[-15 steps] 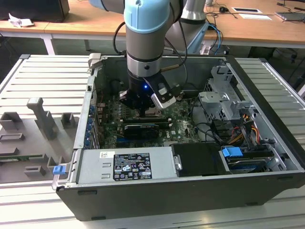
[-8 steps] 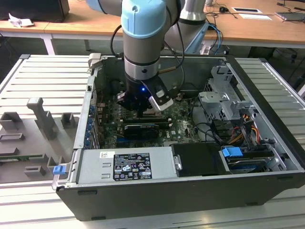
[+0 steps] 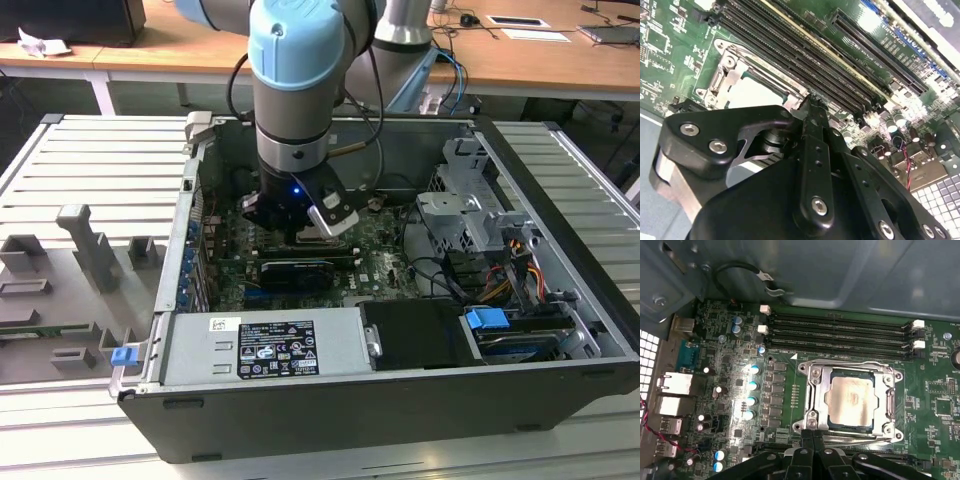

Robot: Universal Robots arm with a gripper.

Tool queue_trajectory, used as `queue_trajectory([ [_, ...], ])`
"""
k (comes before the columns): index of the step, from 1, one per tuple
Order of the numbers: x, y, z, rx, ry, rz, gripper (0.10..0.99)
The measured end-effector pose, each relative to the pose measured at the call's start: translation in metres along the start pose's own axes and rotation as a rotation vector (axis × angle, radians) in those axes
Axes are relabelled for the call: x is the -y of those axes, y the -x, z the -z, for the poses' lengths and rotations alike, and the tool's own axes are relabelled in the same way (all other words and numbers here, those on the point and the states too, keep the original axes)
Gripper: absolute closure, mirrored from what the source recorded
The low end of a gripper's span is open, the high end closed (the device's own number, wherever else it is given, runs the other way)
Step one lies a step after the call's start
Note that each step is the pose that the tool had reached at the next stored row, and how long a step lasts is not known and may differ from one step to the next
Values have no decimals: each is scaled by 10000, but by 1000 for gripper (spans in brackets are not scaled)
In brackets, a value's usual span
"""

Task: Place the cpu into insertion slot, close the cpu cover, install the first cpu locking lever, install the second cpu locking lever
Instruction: 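Install the second cpu locking lever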

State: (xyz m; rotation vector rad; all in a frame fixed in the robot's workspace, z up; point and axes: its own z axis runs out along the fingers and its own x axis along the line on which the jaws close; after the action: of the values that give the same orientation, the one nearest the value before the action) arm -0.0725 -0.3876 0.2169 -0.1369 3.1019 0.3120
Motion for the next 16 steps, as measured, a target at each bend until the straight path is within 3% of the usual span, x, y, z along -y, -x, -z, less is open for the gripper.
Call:
queue_trajectory([
  [3,21,-51,-13,24,243,-3,980],
  [7,34,-65,-51,34,345,-4,980],
  [10,42,-65,-72,60,634,-7,980],
  [11,45,-66,-81,65,687,-8,980],
  [13,52,-67,-96,73,773,-7,980],
  [16,42,-65,-45,71,778,-7,980],
])
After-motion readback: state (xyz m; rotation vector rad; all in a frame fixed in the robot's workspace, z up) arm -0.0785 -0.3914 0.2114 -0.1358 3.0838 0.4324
